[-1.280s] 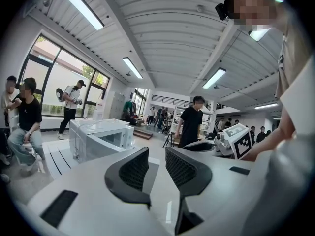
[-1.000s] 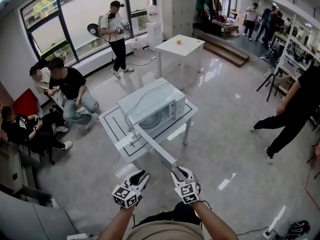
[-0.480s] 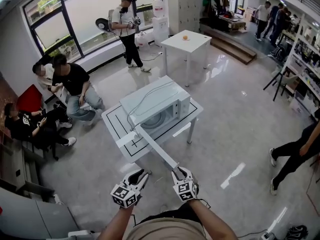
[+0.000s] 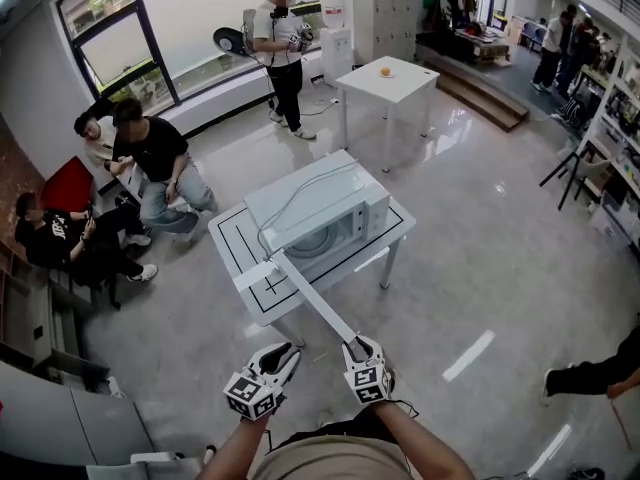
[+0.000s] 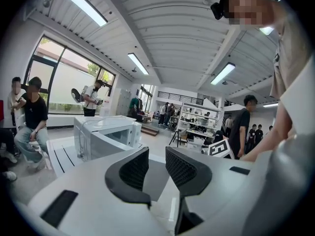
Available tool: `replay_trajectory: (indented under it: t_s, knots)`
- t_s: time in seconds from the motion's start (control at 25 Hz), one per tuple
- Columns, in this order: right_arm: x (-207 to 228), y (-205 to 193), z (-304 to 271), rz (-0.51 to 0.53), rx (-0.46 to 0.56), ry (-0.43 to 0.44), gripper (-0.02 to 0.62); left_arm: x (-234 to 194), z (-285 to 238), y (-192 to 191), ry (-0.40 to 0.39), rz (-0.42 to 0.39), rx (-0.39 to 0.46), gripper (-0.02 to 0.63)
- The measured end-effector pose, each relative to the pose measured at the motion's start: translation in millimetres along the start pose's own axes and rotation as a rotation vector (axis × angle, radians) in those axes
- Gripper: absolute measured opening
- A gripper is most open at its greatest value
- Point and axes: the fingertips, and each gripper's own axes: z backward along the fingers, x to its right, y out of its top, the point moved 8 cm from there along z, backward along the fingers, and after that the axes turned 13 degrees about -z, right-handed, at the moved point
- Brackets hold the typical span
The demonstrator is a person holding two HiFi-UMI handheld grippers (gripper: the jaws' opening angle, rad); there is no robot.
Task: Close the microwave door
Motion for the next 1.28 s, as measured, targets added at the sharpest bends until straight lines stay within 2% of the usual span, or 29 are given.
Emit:
replay_trajectory:
  t_s: [0.28, 0.64, 0.96, 1.08, 1.28]
  knots:
    - [36.4, 8.8, -5.8, 0.002, 0.009, -0.004, 0.118, 2.8, -23.8, 0.4, 0.047, 0.013, -0.007, 0.101]
    - [100.5, 35.5, -14.9, 0.057, -0.054, 0.093, 0.118, 20.0, -82.2, 24.3, 0.091, 0.044, -0.001, 0.101]
    - [143.7, 54.0, -38.3, 0.123, -0.071, 0.118, 0.118, 26.0, -125.4, 41.7, 0.118, 0.004, 0.008, 0.101]
    - [152.7, 63.5, -48.5, 0.146, -0.075, 0.127, 0.118, 18.8, -132.7, 47.3, 0.129, 0.003, 0.009, 0.101]
    - [164.6, 72.1, -67.9, 0.118, -0.08, 0.124, 0.118, -8.5, -147.8, 43.3, 0.117, 0.006, -0.014, 0.101]
